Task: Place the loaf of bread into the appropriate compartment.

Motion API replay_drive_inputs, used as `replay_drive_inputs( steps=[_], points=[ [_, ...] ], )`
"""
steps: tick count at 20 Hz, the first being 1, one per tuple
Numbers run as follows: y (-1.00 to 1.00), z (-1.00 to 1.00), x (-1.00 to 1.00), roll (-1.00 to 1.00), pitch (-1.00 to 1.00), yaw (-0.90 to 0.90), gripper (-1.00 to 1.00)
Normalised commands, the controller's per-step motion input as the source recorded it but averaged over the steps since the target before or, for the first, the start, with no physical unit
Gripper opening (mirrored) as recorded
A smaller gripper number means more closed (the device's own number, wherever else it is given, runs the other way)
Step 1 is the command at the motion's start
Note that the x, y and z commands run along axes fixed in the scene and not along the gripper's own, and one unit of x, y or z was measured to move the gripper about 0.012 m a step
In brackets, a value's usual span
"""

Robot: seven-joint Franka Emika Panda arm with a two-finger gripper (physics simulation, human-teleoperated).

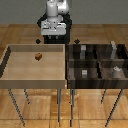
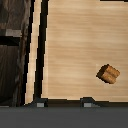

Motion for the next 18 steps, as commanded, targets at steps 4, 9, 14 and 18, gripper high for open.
replay_drive_inputs(
  steps=[4, 9, 14, 18],
  points=[
    [0.0, 0.0, 0.0, 0.0, 0.0, 0.0, 1.0],
    [-0.6, 0.0, 0.0, 0.0, 0.0, 0.0, 1.0],
    [-1.0, 0.0, 0.0, 0.0, 0.0, 0.0, 1.0],
    [-0.75, 0.0, 0.12, 0.0, 0.0, 0.0, 1.0]
  ],
)
